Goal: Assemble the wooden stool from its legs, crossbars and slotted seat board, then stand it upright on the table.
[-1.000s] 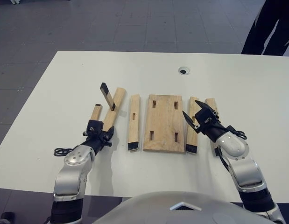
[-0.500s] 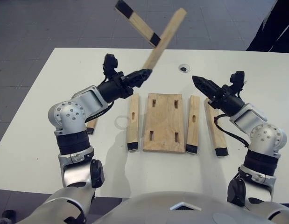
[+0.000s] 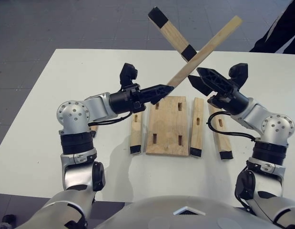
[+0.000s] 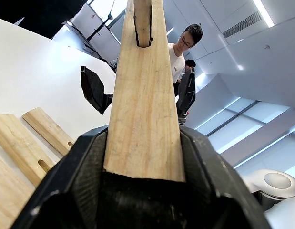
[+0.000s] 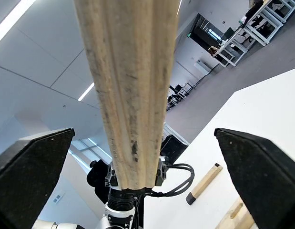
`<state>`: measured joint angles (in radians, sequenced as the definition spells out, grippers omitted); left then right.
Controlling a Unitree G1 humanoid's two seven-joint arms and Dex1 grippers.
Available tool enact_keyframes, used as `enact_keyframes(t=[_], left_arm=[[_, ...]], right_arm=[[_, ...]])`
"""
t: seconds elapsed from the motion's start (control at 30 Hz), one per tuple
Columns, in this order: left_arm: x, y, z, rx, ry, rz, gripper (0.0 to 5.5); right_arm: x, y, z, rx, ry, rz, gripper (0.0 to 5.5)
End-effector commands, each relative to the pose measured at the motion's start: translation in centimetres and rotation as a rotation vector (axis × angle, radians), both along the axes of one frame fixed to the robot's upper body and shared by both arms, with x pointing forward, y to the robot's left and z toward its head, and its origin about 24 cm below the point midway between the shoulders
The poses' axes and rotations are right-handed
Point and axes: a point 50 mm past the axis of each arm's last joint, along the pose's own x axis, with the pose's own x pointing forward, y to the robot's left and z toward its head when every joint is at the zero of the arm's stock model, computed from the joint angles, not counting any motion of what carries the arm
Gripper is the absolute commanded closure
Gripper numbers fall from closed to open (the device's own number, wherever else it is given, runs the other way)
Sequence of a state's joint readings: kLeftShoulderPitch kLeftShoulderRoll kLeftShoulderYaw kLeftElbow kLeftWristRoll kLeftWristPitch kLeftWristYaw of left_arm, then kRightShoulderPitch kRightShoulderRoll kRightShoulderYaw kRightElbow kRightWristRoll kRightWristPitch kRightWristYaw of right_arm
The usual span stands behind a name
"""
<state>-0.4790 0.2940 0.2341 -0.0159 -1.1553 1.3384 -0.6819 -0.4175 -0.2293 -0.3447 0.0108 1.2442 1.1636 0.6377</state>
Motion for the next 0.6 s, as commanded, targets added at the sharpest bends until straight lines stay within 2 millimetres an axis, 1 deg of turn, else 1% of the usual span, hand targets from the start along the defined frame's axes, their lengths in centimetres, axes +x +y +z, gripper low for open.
enact_keyframes(t=[0.03,0.13,0.17,0.3,0.4,0.43,0.6], left_arm=[[-0.48,-0.12,0.08,0.010,-0.003,-0.031,3.45],[-0.64,-0.24,-0.17,0.022,0.002,-0.039,3.45],[-0.72,-0.27,-0.20,0.023,0.002,-0.043,3.45],[-0.86,-0.36,-0.12,0.024,-0.004,-0.053,3.45],[-0.70,-0.45,0.09,0.021,-0.010,-0.057,3.45],[-0.66,-0.42,0.13,0.022,-0.011,-0.056,3.45],[-0.51,-0.37,0.36,0.025,-0.023,-0.061,3.45]], right_arm=[[0.36,0.59,0.91,0.028,-0.012,0.032,0.00],[0.48,0.55,1.24,0.043,-0.017,0.038,0.00],[0.57,0.57,1.20,0.038,-0.014,0.038,0.25],[0.65,0.65,0.95,0.025,0.000,0.049,0.91],[0.49,0.61,0.80,0.003,0.001,0.061,1.56],[0.42,0.60,0.75,-0.004,0.001,0.066,1.64],[0.23,0.54,0.50,-0.025,0.003,0.077,2.53]])
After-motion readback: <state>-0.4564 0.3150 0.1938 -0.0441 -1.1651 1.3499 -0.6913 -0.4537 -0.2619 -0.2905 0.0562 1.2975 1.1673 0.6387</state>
